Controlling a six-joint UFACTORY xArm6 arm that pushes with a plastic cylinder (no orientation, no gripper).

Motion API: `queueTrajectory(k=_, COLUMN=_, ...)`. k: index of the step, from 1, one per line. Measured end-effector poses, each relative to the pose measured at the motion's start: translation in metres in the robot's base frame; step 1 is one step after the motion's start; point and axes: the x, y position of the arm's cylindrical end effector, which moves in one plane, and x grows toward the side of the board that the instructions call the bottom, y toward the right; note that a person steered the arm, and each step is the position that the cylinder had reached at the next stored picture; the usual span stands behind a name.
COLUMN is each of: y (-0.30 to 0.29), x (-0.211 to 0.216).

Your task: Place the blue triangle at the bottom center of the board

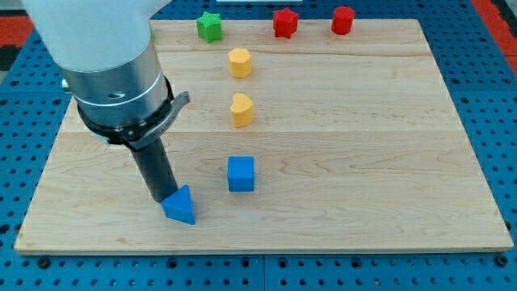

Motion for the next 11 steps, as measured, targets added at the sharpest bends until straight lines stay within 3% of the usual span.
queueTrajectory(k=2, y=-0.06, x=0.024)
queueTrajectory(k=3, y=-0.061, x=0.024)
queueTrajectory(k=7, y=0.031, x=0.023)
queueTrajectory(k=11, y=0.043, x=0.036)
